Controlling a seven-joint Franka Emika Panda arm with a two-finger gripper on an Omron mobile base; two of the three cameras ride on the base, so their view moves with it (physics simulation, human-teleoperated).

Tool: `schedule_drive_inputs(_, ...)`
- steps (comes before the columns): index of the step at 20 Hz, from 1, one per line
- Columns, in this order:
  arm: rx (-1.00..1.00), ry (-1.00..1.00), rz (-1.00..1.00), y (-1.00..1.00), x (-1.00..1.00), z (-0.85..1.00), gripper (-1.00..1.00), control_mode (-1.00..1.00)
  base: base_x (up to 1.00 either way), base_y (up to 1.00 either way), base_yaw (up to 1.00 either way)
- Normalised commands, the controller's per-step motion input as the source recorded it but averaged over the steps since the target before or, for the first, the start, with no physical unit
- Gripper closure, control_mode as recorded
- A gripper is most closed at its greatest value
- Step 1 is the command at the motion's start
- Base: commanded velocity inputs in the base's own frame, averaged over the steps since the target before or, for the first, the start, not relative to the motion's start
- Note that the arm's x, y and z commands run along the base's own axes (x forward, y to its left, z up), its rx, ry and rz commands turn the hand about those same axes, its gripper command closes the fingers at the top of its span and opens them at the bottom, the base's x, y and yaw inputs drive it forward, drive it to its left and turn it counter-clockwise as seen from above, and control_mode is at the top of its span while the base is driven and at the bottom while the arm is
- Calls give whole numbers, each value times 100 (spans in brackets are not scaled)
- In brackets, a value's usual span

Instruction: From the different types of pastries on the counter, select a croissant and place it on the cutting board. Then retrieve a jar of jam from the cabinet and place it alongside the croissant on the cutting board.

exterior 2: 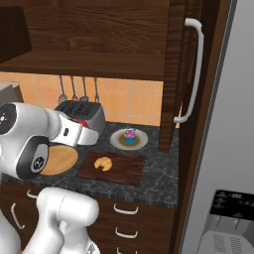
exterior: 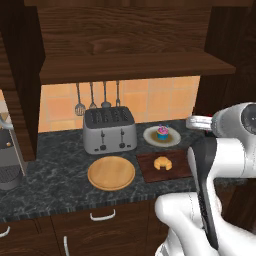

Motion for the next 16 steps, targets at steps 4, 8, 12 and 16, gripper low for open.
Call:
schedule_drive_inputs(4,0,0,-30,-23,0,-83,100,-100,0,0,0)
schedule_drive_inputs(8,0,0,-23,-2,3,-80,100,-100,0,0,0)
schedule_drive_inputs(12,0,-1,-16,0,18,-66,100,-100,0,0,0)
schedule_drive_inputs(16,0,-2,-10,12,10,-76,100,-100,0,0,0)
